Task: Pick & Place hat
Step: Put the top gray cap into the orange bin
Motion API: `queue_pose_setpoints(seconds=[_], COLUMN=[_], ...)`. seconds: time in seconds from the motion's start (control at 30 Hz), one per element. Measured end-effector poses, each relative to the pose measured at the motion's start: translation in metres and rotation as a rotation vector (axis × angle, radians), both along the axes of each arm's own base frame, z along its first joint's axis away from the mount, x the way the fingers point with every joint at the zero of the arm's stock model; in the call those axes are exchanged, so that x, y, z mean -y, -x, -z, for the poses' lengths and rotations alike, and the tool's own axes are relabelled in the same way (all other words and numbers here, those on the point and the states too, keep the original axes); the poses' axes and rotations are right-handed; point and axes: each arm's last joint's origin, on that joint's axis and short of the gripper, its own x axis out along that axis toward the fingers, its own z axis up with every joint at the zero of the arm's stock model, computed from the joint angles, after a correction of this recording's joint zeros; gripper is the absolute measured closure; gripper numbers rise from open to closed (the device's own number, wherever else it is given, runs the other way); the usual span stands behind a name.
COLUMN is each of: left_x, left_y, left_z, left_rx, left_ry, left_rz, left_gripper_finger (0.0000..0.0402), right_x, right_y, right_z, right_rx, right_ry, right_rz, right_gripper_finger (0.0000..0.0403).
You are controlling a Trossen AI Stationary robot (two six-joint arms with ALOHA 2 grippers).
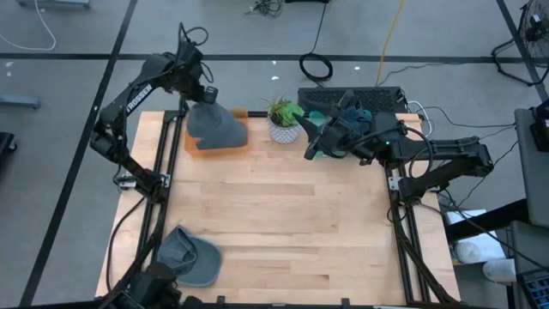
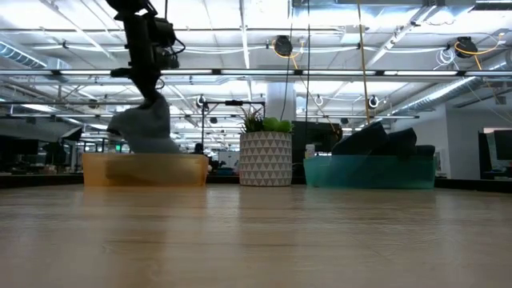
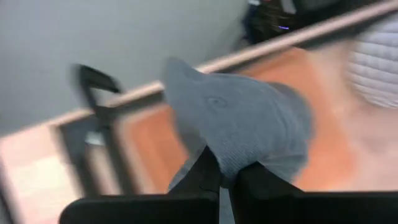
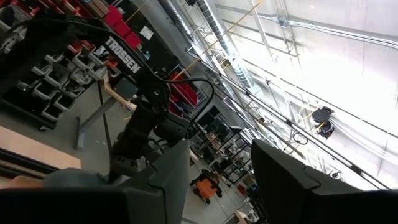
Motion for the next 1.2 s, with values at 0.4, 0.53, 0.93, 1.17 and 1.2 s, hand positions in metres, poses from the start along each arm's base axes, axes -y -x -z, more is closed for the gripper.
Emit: queue_pose_setpoints(seconds=[0.4, 0.53, 0.93, 1.17, 1.2], left_x=[0.017, 0.03, 0.039, 0.036, 0.035], left_y=[-0.039, -0.042, -0.034, -0.024, -0.022], left_z=[-0.004, 0.0, 0.056, 0.093, 0.094], left_rx=[0.245, 0.116, -0.204, -0.324, -0.342], left_ry=[0.062, 0.086, 0.126, 0.104, 0.094], left_rz=[0.096, 0.098, 0.187, 0.178, 0.169], left_gripper_finger=[0.0396, 0.0396, 0.0396, 0.0396, 0.0396], right_x=[0.009, 0.009, 0.009, 0.009, 0.009], right_y=[0.0, 0.0, 0.0, 0.0, 0.0], right_z=[0.0, 0.0, 0.0, 0.0, 0.0], right_rx=[0.002, 0.003, 0.003, 0.003, 0.002], right_ry=[-0.005, -0.006, -0.005, -0.005, -0.005], right_rz=[0.031, 0.031, 0.027, 0.027, 0.027], right_gripper_finger=[0.0242, 0.0245, 0.0247, 0.0247, 0.0247])
